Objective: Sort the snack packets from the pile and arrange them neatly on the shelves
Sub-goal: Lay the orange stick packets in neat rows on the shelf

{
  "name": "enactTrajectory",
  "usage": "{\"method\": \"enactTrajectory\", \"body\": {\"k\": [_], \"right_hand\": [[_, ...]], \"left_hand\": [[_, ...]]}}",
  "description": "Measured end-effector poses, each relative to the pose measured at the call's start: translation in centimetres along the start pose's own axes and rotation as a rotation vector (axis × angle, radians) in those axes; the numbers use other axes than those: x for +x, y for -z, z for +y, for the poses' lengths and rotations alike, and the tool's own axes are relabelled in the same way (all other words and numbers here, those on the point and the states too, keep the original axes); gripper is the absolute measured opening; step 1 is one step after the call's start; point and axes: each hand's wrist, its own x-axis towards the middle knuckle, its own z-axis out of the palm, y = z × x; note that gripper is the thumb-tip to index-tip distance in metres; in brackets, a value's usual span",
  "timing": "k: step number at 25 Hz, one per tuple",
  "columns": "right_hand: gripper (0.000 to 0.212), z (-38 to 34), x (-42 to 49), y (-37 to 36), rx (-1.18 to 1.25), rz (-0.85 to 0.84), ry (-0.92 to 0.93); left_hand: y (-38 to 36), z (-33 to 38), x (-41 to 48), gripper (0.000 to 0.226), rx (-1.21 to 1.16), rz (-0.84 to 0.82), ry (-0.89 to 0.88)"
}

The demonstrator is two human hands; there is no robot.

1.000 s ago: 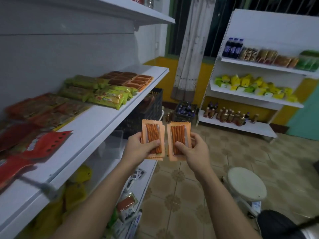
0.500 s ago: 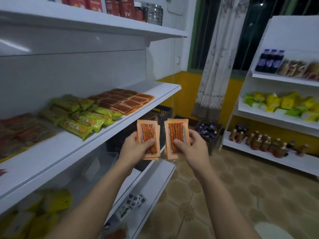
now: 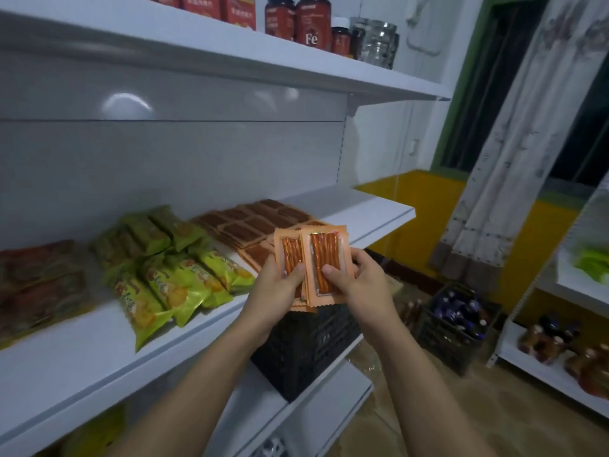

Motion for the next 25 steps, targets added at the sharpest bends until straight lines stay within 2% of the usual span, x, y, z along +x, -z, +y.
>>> {"method": "enactTrajectory", "body": {"k": [5, 10, 13, 15, 18, 22, 25], "right_hand": [[0.016, 0.0, 7.2, -2.8, -0.068, -0.121, 0.045], [0.009, 0.0, 16.3, -6.9, -0.07, -0.373, 0.038], [0.006, 0.3, 22.5, -10.3, 0.012, -0.419, 0.062], [0.008, 0.1, 26.9, -11.7, 0.048, -0.464, 0.029], [0.016, 0.6, 33.9, -13.3, 0.103, -0.536, -0.069], [0.018, 3.5, 39.7, -16.0, -0.119, -0.668, -0.122], [0.018, 4.9, 40.8, -18.0, -0.318, -0.765, -0.1]], "left_hand": [[0.8, 0.4, 5.4, 0.025, 0.017, 0.083, 0.013], [3.4, 1.7, 10.9, 0.026, -0.148, 0.244, 0.103], [5.2, 2.4, 14.8, 0.028, -0.286, 0.349, 0.154], [6.2, 2.6, 16.9, 0.025, -0.292, 0.456, 0.121], [7.5, 3.1, 19.1, 0.018, -0.23, 0.726, 0.095], [9.2, 2.8, 20.7, 0.01, -0.135, 0.939, 0.061], [9.2, 2.5, 21.2, 0.005, -0.069, 1.02, 0.088]]}}
